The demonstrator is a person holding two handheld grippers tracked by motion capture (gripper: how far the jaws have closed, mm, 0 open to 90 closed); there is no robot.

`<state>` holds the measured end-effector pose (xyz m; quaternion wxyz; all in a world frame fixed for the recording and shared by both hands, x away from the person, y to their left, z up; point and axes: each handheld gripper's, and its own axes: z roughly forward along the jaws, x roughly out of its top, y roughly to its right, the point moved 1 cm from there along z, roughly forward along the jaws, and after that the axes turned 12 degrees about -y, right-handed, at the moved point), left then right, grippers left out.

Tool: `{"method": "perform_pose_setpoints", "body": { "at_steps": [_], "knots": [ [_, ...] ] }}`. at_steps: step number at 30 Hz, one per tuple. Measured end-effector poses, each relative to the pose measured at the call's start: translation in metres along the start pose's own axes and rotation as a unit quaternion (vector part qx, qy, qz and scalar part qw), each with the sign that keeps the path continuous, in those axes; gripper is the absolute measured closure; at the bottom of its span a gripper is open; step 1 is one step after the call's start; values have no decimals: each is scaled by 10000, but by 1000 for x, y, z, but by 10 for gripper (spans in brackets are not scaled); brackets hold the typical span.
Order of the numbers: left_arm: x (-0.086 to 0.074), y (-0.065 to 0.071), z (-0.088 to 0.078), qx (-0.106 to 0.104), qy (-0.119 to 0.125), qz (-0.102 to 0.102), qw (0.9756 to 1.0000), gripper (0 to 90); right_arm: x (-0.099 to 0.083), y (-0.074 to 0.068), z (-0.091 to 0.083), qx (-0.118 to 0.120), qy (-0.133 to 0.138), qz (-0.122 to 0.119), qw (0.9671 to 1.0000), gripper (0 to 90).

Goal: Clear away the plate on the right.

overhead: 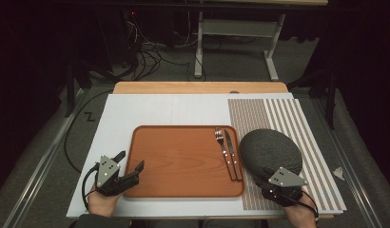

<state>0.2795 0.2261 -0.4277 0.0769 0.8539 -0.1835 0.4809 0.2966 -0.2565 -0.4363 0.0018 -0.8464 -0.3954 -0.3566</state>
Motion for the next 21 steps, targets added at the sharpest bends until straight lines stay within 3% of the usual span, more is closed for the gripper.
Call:
{"method": "perform_pose_setpoints", "body": {
  "at_steps": [8, 12, 21],
  "knots": [
    [0, 0, 0, 9, -5, -6, 10000, 275, 2, -8, 7, -290, -290, -364, 9985, 561],
    [0, 0, 0, 10, -1, -4, 10000, 275, 3, -11, 9, -389, -392, -418, 9976, 570],
    [0, 0, 0, 7, -11, -13, 10000, 274, 7, -19, 14, -886, -566, -820, 9911, 579]
  ]
}}
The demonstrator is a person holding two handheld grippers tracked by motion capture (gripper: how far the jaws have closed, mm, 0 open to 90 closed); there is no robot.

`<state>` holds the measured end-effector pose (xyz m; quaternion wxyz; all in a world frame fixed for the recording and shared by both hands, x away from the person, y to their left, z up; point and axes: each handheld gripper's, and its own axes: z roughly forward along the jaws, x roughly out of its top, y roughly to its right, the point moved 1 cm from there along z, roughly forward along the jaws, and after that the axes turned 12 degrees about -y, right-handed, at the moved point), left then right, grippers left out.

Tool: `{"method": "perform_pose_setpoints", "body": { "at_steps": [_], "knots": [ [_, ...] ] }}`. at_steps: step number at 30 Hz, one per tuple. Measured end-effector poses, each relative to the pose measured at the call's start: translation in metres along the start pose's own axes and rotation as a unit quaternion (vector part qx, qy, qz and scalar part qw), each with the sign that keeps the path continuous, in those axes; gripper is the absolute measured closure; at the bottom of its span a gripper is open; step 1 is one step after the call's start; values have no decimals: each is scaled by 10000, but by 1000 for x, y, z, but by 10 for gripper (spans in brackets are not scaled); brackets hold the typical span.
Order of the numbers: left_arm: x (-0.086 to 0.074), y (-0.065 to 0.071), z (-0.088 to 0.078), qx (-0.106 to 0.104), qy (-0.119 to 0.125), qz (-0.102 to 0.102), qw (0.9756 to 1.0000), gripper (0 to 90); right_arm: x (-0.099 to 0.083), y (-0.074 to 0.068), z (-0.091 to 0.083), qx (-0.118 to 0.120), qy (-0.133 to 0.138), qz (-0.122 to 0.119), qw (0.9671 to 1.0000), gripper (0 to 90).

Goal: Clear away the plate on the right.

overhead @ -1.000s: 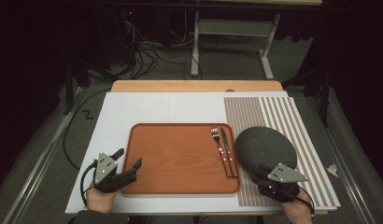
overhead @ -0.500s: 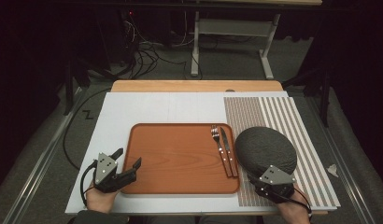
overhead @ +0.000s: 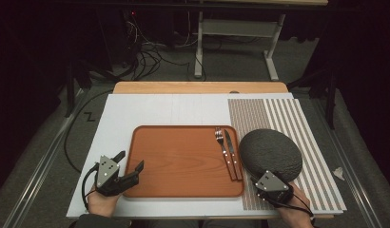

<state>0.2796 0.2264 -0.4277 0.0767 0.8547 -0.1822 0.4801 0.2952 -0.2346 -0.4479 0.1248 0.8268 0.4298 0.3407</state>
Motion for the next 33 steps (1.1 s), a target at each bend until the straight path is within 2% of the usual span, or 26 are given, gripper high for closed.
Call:
{"method": "perform_pose_setpoints", "body": {
  "at_steps": [6, 15, 23, 28, 33],
  "knots": [
    [0, 0, 0, 10, 6, -11, 10000, 274, 4, -8, 1, -495, -93, -406, 9979, 598],
    [0, 0, 0, 18, 0, -13, 10000, 274, 10, -16, 5, -1031, -251, -728, 9917, 610],
    [0, 0, 0, 25, 0, -8, 10000, 274, 14, -23, 9, -1496, -370, -1107, 9818, 628],
    [0, 0, 0, 31, 3, -7, 10000, 274, 16, -26, 12, -1675, -420, -1209, 9775, 630],
    [0, 0, 0, 31, 1, -3, 10000, 274, 17, -31, 14, -1870, -506, -1370, 9714, 649]
  ]
}}
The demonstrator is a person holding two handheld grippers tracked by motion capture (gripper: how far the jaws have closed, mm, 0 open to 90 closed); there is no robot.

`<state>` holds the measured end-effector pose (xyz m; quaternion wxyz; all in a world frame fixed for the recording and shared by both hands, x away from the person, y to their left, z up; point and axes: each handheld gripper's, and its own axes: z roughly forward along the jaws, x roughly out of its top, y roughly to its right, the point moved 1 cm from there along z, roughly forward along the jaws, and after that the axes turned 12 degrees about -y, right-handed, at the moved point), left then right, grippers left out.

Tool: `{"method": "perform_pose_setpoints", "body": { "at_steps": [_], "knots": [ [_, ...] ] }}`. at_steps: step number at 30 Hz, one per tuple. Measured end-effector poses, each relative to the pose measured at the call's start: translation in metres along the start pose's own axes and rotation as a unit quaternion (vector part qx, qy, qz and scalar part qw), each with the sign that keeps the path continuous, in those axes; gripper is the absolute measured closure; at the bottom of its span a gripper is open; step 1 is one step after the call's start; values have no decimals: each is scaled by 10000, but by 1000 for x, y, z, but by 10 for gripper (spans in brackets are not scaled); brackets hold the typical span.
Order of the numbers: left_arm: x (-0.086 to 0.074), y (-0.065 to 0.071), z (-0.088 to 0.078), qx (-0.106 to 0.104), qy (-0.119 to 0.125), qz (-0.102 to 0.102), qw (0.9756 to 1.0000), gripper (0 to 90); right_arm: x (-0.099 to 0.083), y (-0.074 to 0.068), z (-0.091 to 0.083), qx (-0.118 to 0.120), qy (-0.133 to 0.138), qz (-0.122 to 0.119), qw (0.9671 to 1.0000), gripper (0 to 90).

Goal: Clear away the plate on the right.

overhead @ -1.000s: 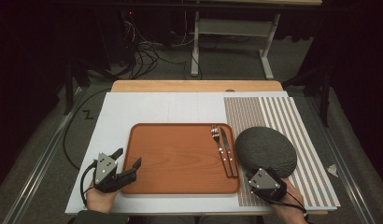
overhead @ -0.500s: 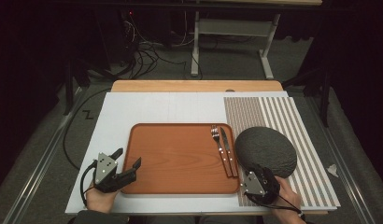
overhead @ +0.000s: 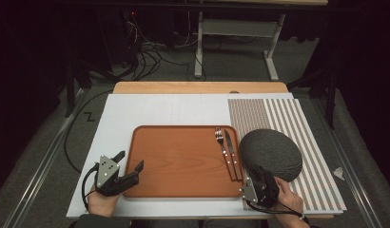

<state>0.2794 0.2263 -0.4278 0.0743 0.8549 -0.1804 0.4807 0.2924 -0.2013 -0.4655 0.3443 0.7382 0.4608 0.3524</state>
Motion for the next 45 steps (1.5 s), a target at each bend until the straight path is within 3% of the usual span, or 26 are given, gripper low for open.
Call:
{"method": "perform_pose_setpoints", "body": {
  "at_steps": [16, 25, 33, 38, 45],
  "knots": [
    [0, 0, 0, 5, -2, 8, 10000, 274, 6, -4, 4, -239, -226, -152, 9993, 696],
    [0, 1, 0, -7, 14, 5, 10000, 275, 9, -7, 4, -246, -344, -455, 9981, 801],
    [0, 1, 0, -16, 7, 12, 10000, 275, 9, -7, 3, -377, -426, -649, 9963, 823],
    [0, 1, 0, -19, 7, 12, 10000, 275, 9, -4, 0, -520, -428, -612, 9959, 851],
    [0, 1, 0, -18, 6, 14, 10000, 275, 7, 3, -4, -529, -391, -586, 9961, 868]
  ]
}}
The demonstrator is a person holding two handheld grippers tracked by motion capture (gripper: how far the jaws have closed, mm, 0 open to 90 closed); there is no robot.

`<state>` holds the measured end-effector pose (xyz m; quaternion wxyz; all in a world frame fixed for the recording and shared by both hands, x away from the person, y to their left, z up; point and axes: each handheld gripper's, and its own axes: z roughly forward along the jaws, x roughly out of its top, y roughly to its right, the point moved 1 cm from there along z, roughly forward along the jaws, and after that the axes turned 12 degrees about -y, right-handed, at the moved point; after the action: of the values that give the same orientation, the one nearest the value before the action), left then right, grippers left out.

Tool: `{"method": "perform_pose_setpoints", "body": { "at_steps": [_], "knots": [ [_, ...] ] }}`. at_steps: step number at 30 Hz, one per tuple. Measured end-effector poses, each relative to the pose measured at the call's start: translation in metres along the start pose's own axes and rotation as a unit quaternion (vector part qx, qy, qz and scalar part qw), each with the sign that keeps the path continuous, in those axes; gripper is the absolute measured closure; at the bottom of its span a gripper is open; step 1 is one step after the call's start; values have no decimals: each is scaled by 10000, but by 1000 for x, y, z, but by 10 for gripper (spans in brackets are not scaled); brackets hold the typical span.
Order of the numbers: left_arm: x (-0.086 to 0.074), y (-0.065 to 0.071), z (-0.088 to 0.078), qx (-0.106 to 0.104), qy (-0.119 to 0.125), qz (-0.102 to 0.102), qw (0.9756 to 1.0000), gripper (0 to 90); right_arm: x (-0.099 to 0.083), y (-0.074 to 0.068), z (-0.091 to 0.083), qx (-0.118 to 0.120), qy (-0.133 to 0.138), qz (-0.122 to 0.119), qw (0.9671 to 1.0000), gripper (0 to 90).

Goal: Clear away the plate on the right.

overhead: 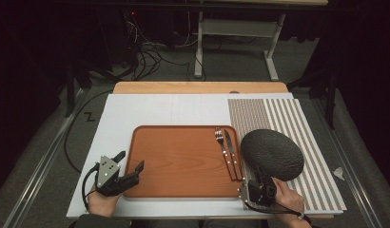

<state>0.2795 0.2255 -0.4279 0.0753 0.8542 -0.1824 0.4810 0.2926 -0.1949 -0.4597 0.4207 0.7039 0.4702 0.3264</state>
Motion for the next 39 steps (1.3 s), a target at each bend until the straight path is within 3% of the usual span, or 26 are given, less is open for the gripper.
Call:
{"method": "perform_pose_setpoints", "body": {
  "at_steps": [7, 22, 39],
  "knots": [
    [0, 0, 0, 13, -9, 5, 10000, 275, -4, 8, -2, 80, 107, 174, 9998, 871],
    [0, 0, 0, 23, -3, 6, 10000, 275, -7, 10, -4, 111, 128, -20, 9999, 872],
    [0, -1, -1, 16, -3, -14, 10000, 276, -7, 14, -9, 216, 208, -23, 9995, 870]
  ]
}}
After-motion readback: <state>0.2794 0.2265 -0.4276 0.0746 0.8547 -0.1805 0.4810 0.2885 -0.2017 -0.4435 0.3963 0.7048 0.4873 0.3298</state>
